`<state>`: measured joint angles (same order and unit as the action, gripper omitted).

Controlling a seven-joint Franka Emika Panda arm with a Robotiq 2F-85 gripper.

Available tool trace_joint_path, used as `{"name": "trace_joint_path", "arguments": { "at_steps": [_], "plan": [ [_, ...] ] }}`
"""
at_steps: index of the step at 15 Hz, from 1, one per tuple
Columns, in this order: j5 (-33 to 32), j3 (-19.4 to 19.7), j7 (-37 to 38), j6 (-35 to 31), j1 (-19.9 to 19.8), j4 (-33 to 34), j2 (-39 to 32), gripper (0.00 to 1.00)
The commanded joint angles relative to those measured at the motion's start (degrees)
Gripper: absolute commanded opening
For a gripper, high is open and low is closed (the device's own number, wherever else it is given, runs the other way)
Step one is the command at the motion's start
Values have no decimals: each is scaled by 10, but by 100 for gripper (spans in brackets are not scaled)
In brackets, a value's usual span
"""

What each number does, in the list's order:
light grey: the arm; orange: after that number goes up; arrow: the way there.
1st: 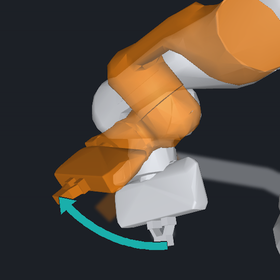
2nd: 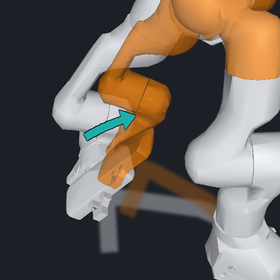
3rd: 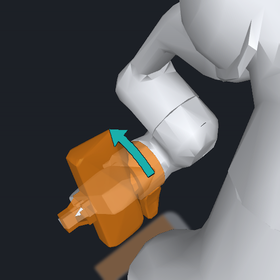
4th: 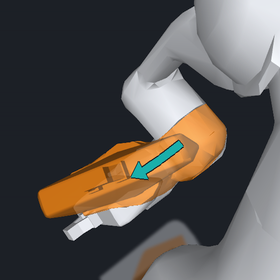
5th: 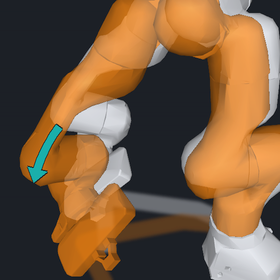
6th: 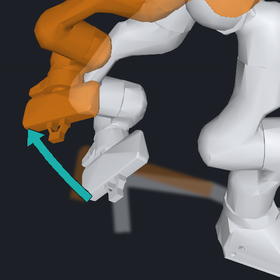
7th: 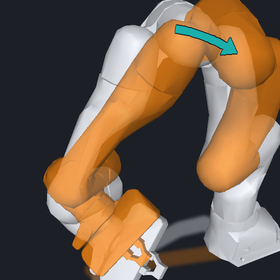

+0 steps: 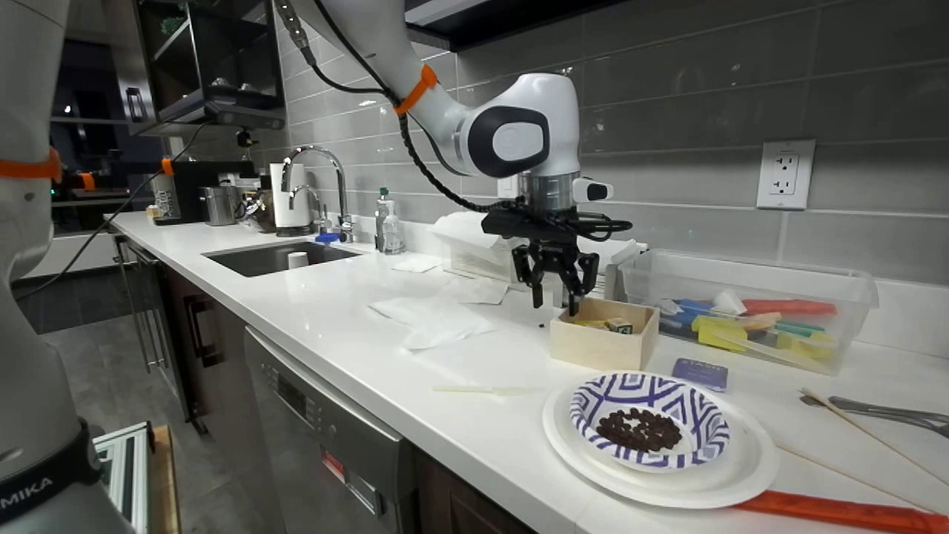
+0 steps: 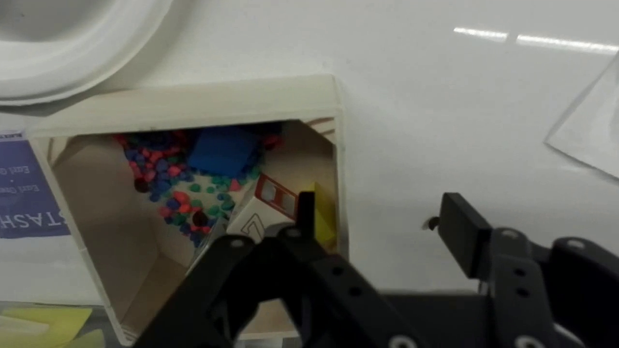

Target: Move the wooden box to the left.

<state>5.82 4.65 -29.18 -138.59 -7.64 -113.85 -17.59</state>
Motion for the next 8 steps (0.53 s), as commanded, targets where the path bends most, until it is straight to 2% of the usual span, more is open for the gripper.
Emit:
{"name": "trace_joint_path", "arguments": {
  "at_steps": [1, 6, 8],
  "plan": [
    [14, -24, 1, -25, -20, 10, -26, 37],
    [9, -33, 14, -53, -28, -5, -25, 1],
    [1, -31, 37, -47, -21, -21, -5, 0]
  ]
}}
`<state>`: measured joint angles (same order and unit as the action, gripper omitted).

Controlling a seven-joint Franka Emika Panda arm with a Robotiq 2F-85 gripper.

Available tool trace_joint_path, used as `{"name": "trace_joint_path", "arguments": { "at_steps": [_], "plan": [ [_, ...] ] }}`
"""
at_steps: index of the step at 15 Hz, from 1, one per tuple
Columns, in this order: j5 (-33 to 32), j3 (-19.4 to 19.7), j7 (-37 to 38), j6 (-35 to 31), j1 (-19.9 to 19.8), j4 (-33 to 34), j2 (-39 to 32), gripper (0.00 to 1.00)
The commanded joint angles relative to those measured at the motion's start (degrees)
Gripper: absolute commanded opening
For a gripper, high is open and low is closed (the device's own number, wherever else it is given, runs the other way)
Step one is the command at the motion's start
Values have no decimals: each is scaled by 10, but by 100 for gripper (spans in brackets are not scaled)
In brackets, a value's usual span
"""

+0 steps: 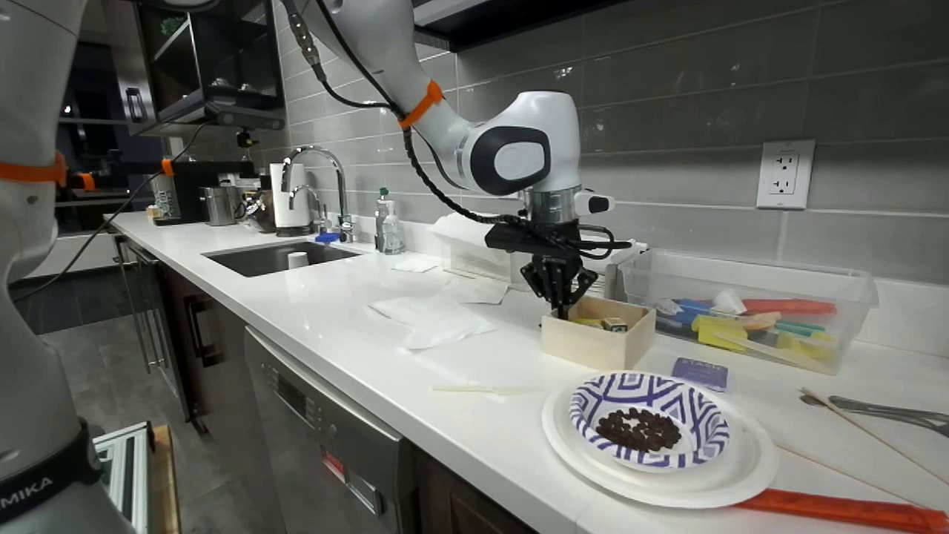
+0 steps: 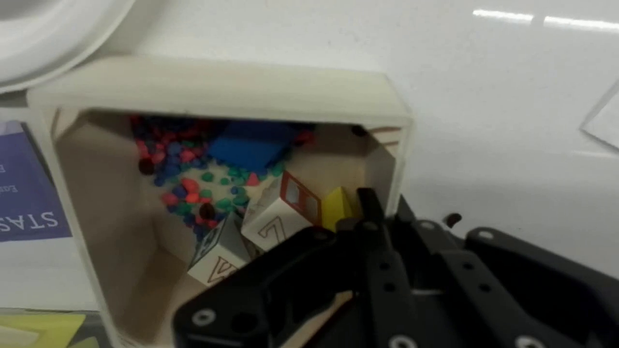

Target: Move the wooden box to the left.

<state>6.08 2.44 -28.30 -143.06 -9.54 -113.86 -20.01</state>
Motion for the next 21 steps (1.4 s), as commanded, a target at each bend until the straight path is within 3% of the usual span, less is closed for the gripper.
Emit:
{"name": "trace_joint_path", "arguments": {
  "at_steps": [1, 7, 14, 21],
  "plan": [
    [-10, -6, 44, -3, 4, -31, 31, 0],
    [-99, 2, 155, 7, 53, -122, 152, 2],
    [-88, -56, 75, 73, 114, -214, 261, 2],
    [-57, -106, -43, 39, 203, -252, 278, 2]
  ]
}}
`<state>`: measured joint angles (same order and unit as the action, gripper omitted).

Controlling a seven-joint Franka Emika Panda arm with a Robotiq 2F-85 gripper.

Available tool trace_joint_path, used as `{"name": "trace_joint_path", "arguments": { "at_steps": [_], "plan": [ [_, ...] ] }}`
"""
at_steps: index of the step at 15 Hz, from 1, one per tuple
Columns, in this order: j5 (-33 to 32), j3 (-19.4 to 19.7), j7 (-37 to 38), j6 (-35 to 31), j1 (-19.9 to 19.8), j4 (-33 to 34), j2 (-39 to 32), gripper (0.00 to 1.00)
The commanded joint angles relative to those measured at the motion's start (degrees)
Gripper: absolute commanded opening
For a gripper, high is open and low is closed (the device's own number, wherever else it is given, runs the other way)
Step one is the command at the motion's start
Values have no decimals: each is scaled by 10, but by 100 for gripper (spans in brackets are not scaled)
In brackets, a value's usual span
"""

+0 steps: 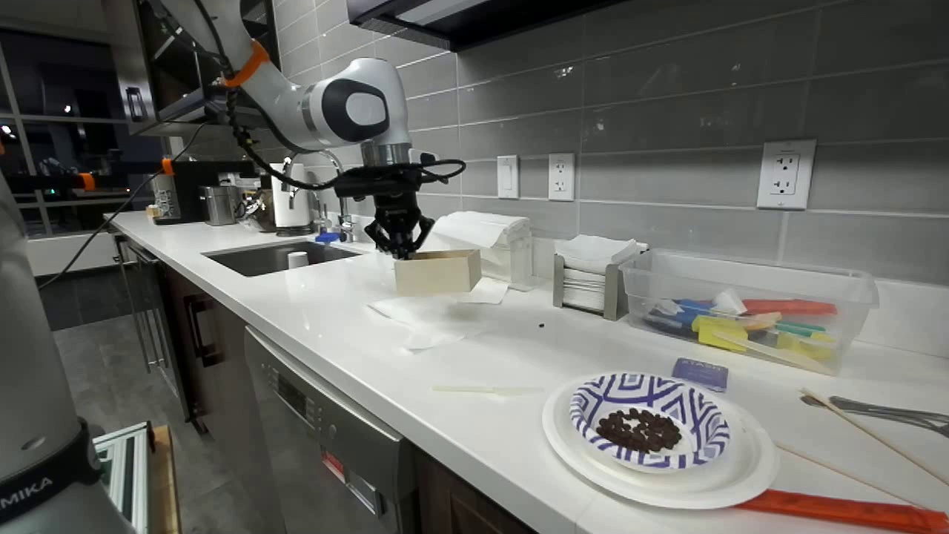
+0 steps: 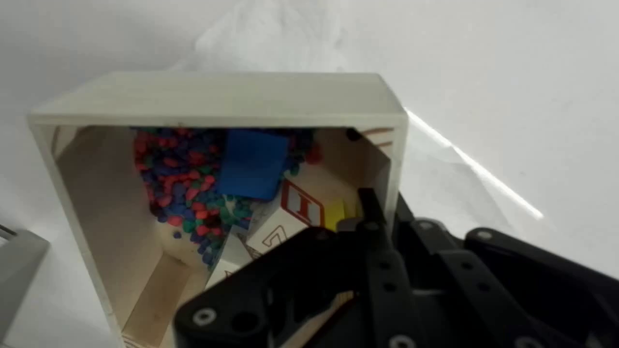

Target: Move the wooden box to the left.

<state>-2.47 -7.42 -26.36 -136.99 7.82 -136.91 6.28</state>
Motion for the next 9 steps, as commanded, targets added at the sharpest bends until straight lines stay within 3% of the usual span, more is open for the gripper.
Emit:
{"name": "trace_joint_path", "arguments": {
  "at_steps": [1, 2, 3, 9],
  "plan": [
    [53, -11, -91, -29, 42, -23, 13, 2],
    [21, -7, -38, -8, 28, -5, 1, 2],
    [26, -11, -42, -10, 35, -6, 0, 7],
    [25, -5, -40, -10, 31, -6, -1, 7]
  ]
}}
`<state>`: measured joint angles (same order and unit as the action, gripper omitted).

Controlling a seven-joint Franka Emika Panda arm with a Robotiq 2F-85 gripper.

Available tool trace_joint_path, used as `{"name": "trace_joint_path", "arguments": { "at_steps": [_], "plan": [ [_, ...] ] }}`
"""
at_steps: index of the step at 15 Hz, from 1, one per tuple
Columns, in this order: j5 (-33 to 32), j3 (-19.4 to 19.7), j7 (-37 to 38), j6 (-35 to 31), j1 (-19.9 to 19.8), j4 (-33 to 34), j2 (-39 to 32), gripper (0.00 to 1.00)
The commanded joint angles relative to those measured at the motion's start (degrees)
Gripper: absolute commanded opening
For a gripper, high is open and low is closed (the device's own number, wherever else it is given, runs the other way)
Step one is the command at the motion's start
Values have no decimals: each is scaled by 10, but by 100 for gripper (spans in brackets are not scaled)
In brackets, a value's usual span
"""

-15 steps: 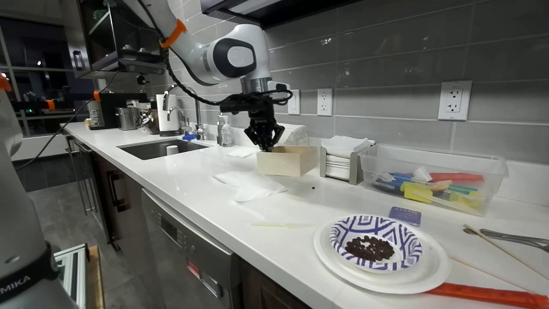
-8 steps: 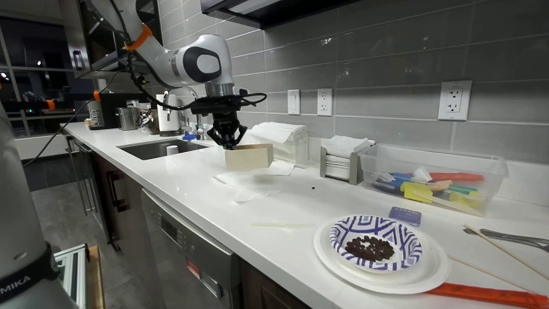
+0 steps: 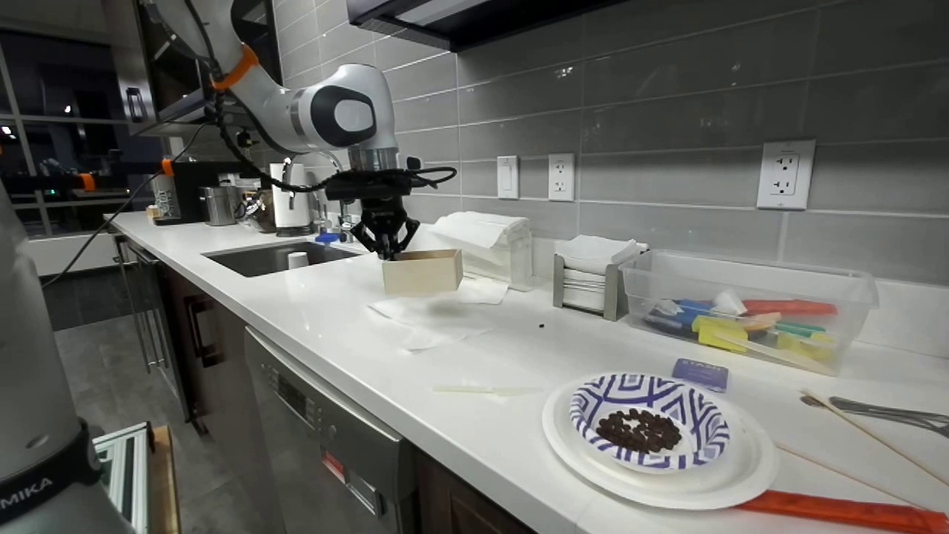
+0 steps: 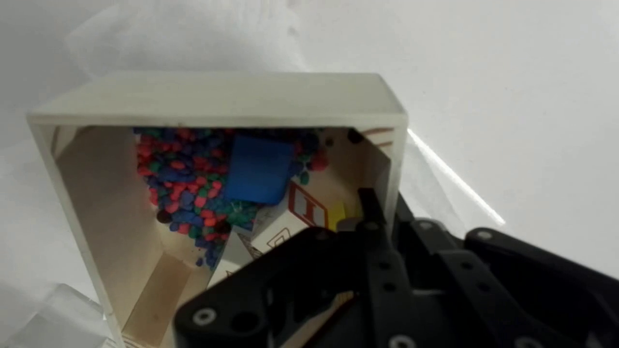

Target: Move the wooden box to the left.

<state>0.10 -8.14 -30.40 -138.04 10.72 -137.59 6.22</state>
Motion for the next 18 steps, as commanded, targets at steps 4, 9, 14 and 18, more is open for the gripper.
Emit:
{"name": "trace_joint_path", "arguments": {
  "at_steps": [4, 9, 14, 18],
  "plan": [
    [13, -1, -75, -2, 15, 14, -16, 2],
    [-21, -35, -159, 13, 36, 71, -67, 2],
    [-41, -59, -280, 11, 36, 146, -132, 2],
    [-39, -78, -381, 5, 35, 198, -184, 2]
  ]
}}
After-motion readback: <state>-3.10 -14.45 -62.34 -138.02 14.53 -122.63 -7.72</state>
